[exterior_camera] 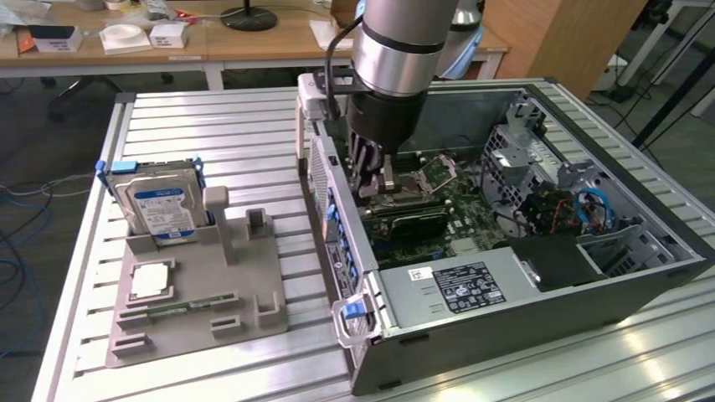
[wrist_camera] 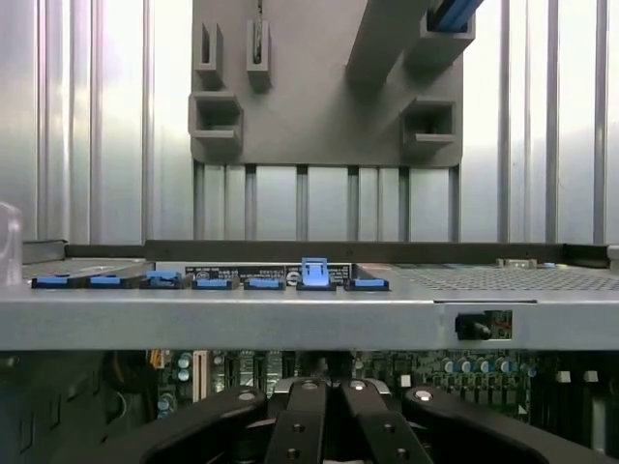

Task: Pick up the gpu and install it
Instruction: 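Press down on the gpu until it lock into place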

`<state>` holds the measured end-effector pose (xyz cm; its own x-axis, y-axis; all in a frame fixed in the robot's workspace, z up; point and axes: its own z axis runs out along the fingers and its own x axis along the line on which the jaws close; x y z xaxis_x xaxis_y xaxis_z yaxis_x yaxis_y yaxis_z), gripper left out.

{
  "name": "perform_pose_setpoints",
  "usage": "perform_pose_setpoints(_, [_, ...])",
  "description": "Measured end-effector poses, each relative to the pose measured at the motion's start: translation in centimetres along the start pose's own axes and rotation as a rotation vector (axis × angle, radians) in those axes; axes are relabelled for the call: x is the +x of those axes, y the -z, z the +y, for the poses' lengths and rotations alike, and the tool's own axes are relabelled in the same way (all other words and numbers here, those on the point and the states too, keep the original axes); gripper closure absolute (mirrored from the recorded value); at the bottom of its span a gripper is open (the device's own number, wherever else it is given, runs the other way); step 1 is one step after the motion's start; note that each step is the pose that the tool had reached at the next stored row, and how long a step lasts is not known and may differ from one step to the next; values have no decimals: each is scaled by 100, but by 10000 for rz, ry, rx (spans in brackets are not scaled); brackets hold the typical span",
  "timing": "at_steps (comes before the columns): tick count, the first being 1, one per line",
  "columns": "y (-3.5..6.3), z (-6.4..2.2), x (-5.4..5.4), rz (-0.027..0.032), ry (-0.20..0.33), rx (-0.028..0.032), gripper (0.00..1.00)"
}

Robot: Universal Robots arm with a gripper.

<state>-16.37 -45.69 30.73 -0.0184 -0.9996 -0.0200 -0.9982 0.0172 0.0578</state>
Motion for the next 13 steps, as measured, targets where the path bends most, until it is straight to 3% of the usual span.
perform_pose_setpoints(2, [-3, 0, 22, 44, -17, 1, 89])
perform_pose_setpoints(4, [-3, 0, 36, 166, -35, 3, 89])
perform_pose_setpoints(9, [-10, 10, 46, 177, -54, -14, 89])
perform_pose_setpoints(11, [-11, 22, 46, 159, -66, -128, 89])
perform_pose_setpoints(13, [-12, 24, 46, 142, -72, -383, 89])
